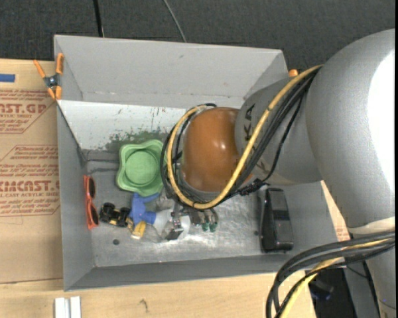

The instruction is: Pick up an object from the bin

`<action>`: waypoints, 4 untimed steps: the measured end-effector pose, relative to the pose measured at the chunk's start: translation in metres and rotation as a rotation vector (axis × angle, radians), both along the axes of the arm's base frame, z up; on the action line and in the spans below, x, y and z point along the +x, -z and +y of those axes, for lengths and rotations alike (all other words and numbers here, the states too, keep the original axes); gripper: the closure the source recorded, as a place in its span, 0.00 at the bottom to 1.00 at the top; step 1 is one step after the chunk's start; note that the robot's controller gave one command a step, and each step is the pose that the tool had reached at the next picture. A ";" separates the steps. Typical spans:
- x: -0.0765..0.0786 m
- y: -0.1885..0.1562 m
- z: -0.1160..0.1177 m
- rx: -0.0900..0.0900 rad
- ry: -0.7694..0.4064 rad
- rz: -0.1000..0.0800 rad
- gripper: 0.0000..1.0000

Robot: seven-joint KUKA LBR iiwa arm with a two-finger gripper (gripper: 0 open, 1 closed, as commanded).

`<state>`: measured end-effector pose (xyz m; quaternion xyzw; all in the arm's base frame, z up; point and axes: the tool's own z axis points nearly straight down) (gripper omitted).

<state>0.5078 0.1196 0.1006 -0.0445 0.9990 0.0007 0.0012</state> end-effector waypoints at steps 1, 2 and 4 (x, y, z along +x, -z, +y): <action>0.000 0.000 0.000 0.000 0.000 0.000 1.00; -0.002 -0.050 0.006 -0.002 0.021 0.009 1.00; 0.005 -0.120 0.004 -0.002 0.026 0.009 1.00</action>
Offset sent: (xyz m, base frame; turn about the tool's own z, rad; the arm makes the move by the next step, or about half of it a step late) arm -0.0005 0.0079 0.0738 0.0293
